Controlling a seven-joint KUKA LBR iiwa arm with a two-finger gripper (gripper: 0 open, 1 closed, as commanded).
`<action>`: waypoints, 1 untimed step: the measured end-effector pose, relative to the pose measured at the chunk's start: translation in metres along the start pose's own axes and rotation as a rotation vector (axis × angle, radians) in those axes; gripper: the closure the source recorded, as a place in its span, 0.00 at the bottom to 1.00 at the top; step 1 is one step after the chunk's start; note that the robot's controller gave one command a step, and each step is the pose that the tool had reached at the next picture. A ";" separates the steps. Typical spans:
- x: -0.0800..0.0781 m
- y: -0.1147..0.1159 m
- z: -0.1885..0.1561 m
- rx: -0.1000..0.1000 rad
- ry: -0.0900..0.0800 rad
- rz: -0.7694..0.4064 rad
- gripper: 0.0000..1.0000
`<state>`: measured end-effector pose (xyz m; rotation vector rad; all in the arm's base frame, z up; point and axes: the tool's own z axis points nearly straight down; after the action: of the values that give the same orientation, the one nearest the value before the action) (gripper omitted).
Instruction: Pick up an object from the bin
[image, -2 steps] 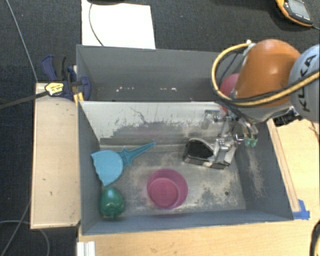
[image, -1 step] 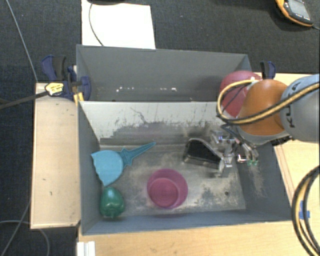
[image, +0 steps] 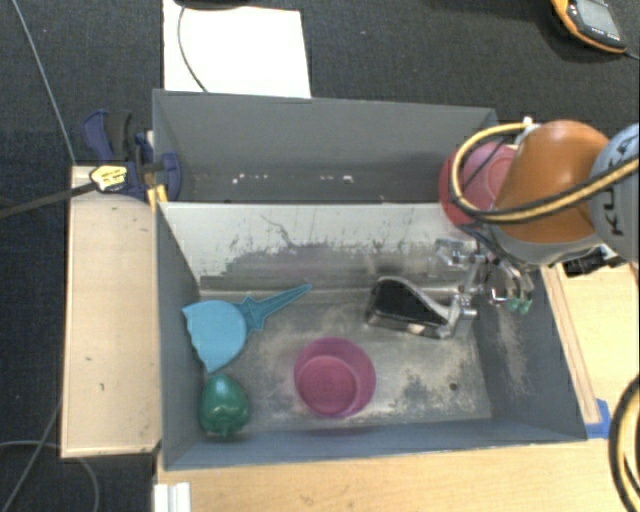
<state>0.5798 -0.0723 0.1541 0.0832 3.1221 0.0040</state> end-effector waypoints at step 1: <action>0.000 -0.010 0.055 0.002 0.004 0.207 0.00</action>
Offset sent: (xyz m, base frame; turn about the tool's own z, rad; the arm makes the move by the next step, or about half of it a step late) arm -0.0085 0.0115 -0.0841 0.2306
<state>0.5802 -0.0821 0.0993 0.4055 3.1017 0.0039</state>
